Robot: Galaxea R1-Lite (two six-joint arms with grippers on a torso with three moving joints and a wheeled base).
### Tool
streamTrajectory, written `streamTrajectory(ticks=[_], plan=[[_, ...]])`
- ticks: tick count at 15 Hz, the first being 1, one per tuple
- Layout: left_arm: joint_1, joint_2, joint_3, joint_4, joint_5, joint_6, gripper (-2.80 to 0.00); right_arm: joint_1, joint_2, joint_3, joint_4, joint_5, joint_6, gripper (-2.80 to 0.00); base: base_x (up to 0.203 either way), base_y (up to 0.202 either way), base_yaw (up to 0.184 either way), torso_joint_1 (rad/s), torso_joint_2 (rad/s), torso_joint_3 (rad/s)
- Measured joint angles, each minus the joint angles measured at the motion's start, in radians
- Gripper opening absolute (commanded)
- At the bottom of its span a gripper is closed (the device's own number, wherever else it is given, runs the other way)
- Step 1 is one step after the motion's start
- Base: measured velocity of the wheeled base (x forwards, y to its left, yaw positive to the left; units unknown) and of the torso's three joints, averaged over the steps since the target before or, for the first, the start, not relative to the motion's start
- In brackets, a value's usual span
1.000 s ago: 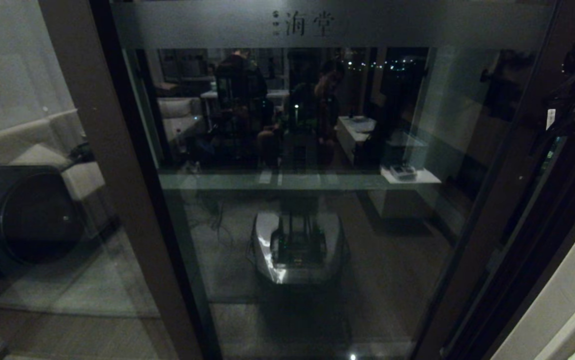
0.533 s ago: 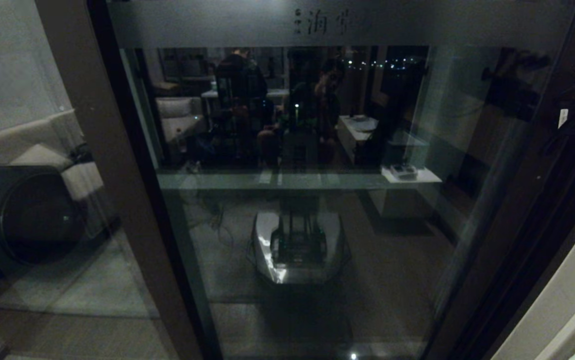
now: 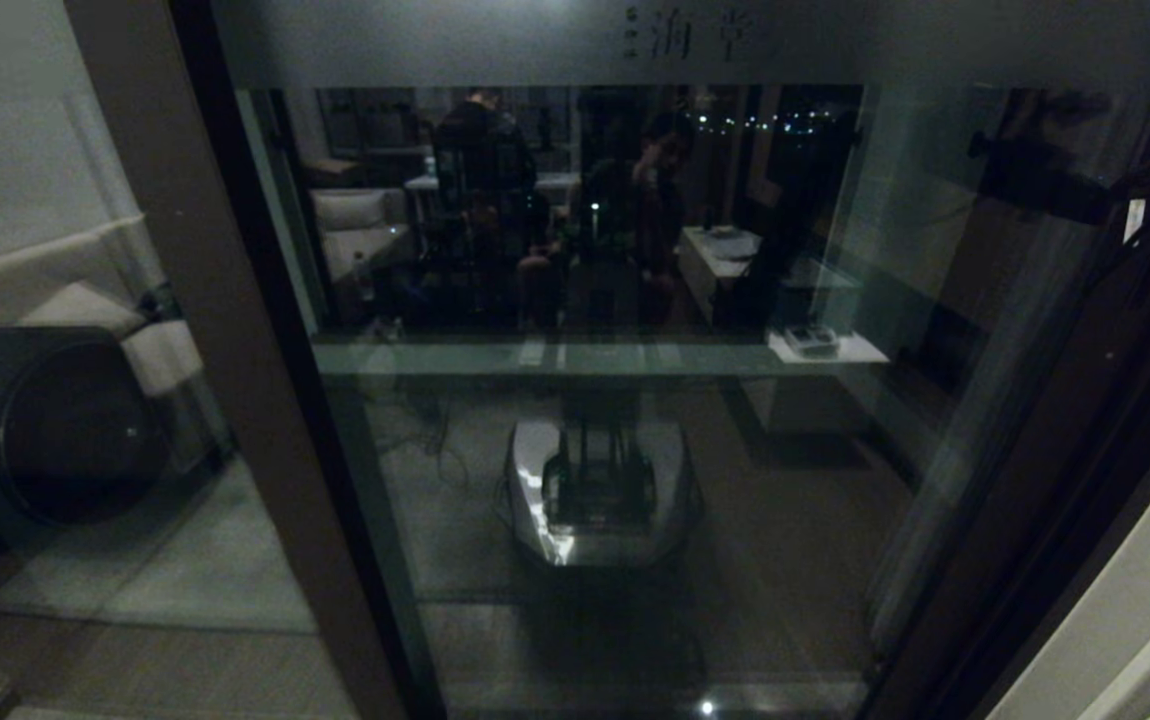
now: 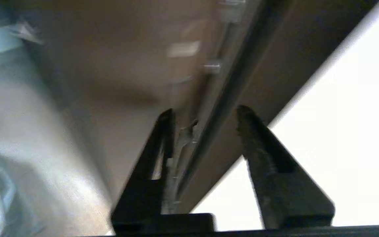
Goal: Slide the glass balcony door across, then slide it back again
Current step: Close the slid door
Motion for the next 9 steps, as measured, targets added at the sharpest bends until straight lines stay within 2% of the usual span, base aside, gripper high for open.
streamTrajectory(ticks=[9], plan=[[0.0,0.0,0.0,0.0,0.0,0.0,-2.8,-0.033,-0.094,0.066,0.015,-0.003,-0.003,-2.8,0.0,0.0,0.0,0.0,0.0,0.0]])
